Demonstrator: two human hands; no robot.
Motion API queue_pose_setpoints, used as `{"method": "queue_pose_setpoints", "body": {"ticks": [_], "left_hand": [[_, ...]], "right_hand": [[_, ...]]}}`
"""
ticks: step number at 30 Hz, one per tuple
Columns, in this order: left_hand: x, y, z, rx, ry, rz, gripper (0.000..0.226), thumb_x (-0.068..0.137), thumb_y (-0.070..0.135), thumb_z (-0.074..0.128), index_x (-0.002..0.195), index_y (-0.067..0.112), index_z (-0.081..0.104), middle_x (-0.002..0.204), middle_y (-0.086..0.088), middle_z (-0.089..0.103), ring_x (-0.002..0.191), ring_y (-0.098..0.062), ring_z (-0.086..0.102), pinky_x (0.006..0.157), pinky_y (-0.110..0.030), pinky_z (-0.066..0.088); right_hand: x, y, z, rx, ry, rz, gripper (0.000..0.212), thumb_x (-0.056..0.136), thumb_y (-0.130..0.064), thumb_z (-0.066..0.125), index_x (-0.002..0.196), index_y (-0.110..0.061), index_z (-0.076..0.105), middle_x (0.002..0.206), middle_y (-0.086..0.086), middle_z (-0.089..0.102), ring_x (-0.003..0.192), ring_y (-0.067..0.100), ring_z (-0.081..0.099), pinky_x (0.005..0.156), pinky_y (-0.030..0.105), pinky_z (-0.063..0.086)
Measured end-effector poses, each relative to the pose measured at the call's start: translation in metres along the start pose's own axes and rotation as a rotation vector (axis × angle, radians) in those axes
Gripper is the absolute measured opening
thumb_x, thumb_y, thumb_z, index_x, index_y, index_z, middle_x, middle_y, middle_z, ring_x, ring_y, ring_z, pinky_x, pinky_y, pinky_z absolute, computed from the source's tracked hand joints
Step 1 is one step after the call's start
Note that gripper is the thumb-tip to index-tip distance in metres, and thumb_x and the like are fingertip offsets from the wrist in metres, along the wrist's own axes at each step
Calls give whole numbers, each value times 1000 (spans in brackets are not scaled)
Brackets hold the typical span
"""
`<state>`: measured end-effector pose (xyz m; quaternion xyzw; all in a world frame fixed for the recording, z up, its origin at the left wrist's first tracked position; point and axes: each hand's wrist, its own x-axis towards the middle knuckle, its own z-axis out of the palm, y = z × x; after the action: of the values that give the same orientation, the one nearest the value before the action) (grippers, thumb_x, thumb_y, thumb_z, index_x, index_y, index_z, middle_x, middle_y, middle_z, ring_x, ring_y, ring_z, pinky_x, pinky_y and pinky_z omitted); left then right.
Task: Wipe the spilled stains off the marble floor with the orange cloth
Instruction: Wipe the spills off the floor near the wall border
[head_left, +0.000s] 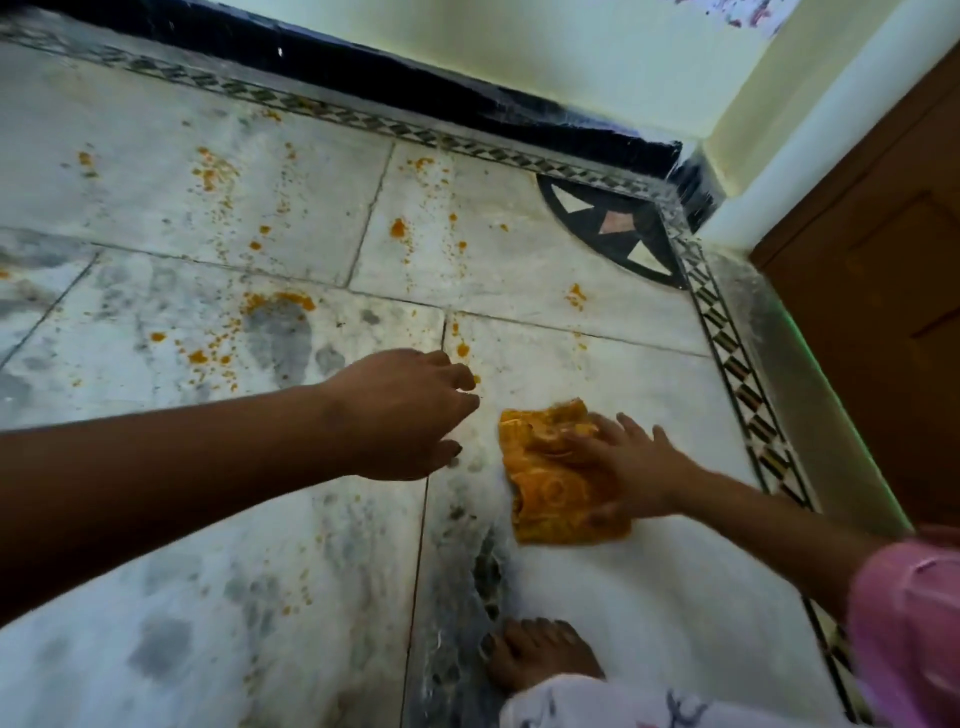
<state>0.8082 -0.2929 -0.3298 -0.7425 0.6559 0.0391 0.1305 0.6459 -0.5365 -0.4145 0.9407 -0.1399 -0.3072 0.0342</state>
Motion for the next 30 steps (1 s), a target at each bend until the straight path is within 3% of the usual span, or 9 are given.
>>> {"method": "queue_pose_setpoints", "body": {"ticks": [2, 4, 6, 9, 12, 15, 20, 26, 30], "left_hand": [[2, -3, 3, 51, -34, 46, 53, 95, 45, 35, 141, 18, 33, 148, -2, 32, 132, -21, 34, 105, -36, 35], [8, -2, 11, 47, -62, 47, 53, 95, 45, 34, 140, 19, 33, 148, -2, 32, 131, -20, 34, 106, -35, 33], [19, 4, 29, -62, -63, -20, 52, 95, 44, 34, 141, 18, 34, 148, -3, 32, 130, -21, 36, 106, -35, 34], [30, 26, 64, -303, 79, -118, 43, 88, 38, 47, 120, 13, 59, 125, -7, 59, 107, -24, 59, 85, -33, 52], [34, 51, 103, -463, 191, -231, 48, 73, 42, 40, 94, 12, 71, 95, -6, 71, 78, -22, 69, 60, -28, 56], [48, 77, 126, -541, 194, -335, 53, 73, 38, 38, 99, 5, 70, 99, -11, 70, 84, -26, 69, 68, -33, 57], [67, 98, 141, -565, 134, -436, 51, 74, 32, 38, 102, 6, 71, 112, -16, 67, 96, -32, 66, 78, -42, 54], [94, 98, 147, -629, 162, -522, 51, 78, 29, 39, 112, 3, 66, 121, -17, 61, 106, -33, 62, 86, -46, 50], [106, 103, 145, -686, 158, -592, 53, 80, 33, 38, 117, 4, 63, 127, -16, 58, 112, -33, 58, 89, -47, 50]], "right_hand": [[13, -14, 33, 43, 87, -23, 102, 68, -73, 56, 148, -39, 2, 155, 16, 10, 140, 42, 12, 110, 60, 16], [15, -25, 62, 136, 302, -82, 92, 62, -72, 53, 143, -34, 30, 132, 23, 45, 120, 46, 42, 95, 57, 41], [4, -21, 83, 224, 493, -171, 73, 60, -63, 54, 126, -31, 51, 105, 12, 61, 98, 35, 53, 76, 45, 51], [-7, 5, 100, 177, 580, -223, 60, 59, -61, 53, 108, -28, 60, 89, 3, 64, 82, 29, 57, 60, 36, 49], [27, 11, 63, 376, 570, 147, 52, 63, -54, 56, 108, -28, 63, 101, 3, 65, 93, 31, 61, 65, 36, 49], [69, -16, 28, 435, 596, 264, 44, 66, -49, 58, 104, -28, 64, 102, 3, 66, 95, 27, 60, 65, 29, 43], [30, -8, 77, 297, 538, -154, 52, 58, -61, 51, 96, -29, 68, 86, 0, 65, 72, 24, 65, 49, 25, 48], [86, 53, 38, 439, 618, 336, 60, 68, -59, 58, 121, -31, 57, 116, 8, 64, 103, 32, 60, 77, 37, 48], [112, 6, 24, 363, 667, 138, 48, 66, -49, 63, 108, -25, 63, 98, 9, 66, 88, 32, 62, 68, 34, 49]]}}
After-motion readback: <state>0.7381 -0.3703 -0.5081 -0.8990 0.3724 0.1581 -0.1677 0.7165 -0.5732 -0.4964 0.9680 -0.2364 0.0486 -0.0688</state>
